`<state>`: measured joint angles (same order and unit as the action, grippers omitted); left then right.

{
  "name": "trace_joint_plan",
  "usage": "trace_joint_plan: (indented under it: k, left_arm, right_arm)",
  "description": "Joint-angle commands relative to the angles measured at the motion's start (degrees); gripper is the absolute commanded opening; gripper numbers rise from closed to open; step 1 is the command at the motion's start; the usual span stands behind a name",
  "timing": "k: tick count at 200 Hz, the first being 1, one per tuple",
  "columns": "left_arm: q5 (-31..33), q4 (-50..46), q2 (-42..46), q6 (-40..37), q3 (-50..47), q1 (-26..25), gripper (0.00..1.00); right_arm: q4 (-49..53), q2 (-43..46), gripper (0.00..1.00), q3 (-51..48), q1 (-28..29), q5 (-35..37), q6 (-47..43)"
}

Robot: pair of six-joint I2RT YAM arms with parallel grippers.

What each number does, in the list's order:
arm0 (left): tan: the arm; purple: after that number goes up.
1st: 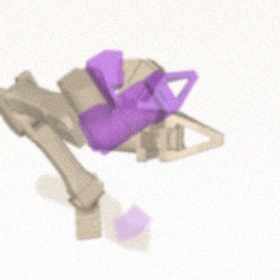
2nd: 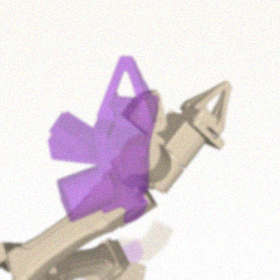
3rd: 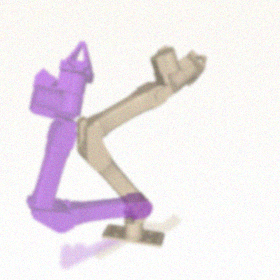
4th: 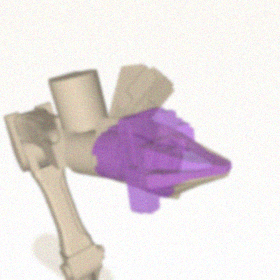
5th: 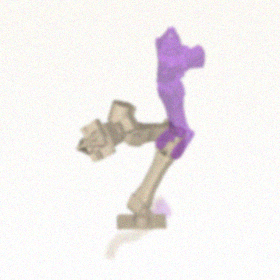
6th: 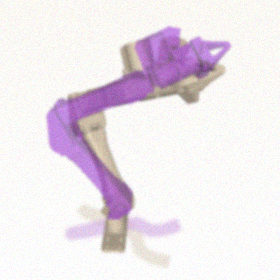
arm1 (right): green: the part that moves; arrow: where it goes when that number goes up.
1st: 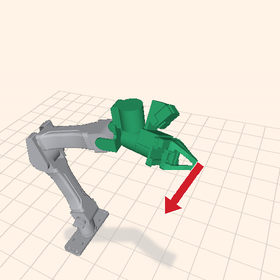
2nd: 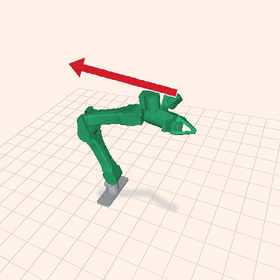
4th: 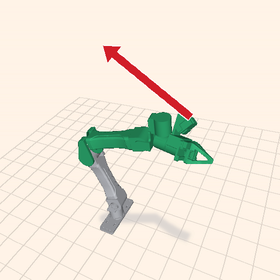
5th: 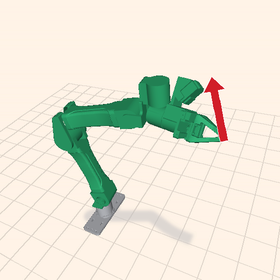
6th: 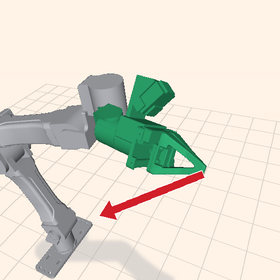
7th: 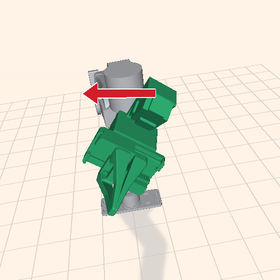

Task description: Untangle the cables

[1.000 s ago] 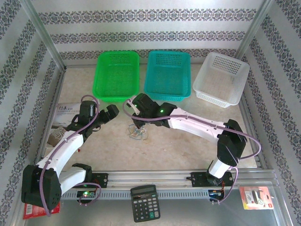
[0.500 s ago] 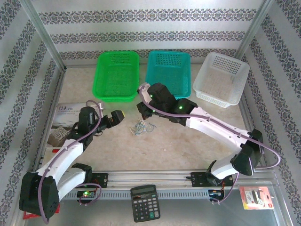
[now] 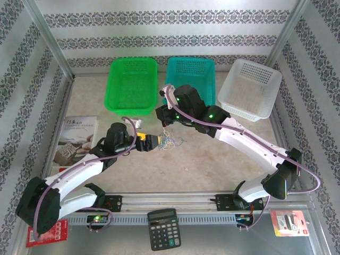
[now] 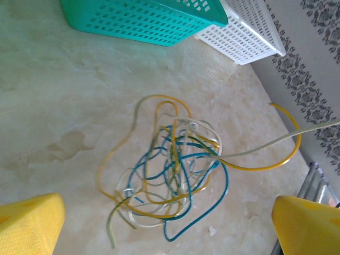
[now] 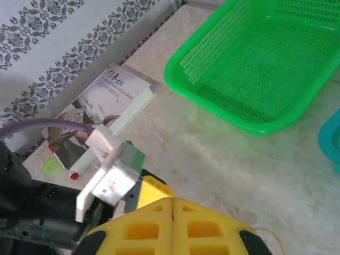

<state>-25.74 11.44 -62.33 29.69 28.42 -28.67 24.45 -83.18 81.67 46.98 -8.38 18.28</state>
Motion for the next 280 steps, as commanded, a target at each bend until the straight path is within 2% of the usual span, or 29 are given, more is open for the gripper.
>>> trace_joint_plan:
  k: [1, 73, 110, 142, 178, 231, 280]
  left_arm:
    - [4.1, 6.8, -2.3, -4.5, 2.1, -1.9, 1.00]
    - [7.5, 15.0, -7.0, -4.7, 2.8, -3.2, 0.99]
    - [6.0, 17.9, -10.6, -4.2, 3.7, -3.5, 0.84]
    - [4.9, 22.0, -14.4, -2.8, 3.2, -4.0, 0.80]
    - [4.1, 25.8, -18.3, -1.8, 2.0, -4.2, 0.64]
    - [3.9, 29.7, -22.7, -0.3, -1.1, -4.2, 0.55]
    - [4.0, 32.8, -24.9, 0.9, -4.4, -4.2, 0.53]
  right_arm:
    - [-1.5, 1.7, 0.00, 0.7, -0.5, -1.9, 1.5]
    - [-3.4, 1.7, 0.00, -1.9, -0.5, -2.7, 2.6]
    - [-4.4, 1.0, 0.00, -1.8, -0.5, -4.1, 3.4]
    - [-4.5, 0.9, 0.00, -0.7, -0.5, -5.3, 3.8]
    - [-4.4, 1.6, 0.00, 1.7, -0.9, -6.0, 4.0]
    - [-7.3, 3.6, 0.00, 6.0, -4.9, -10.5, 7.9]
    - [-9.0, 4.0, 0.00, 12.0, -8.1, -13.9, 11.1]
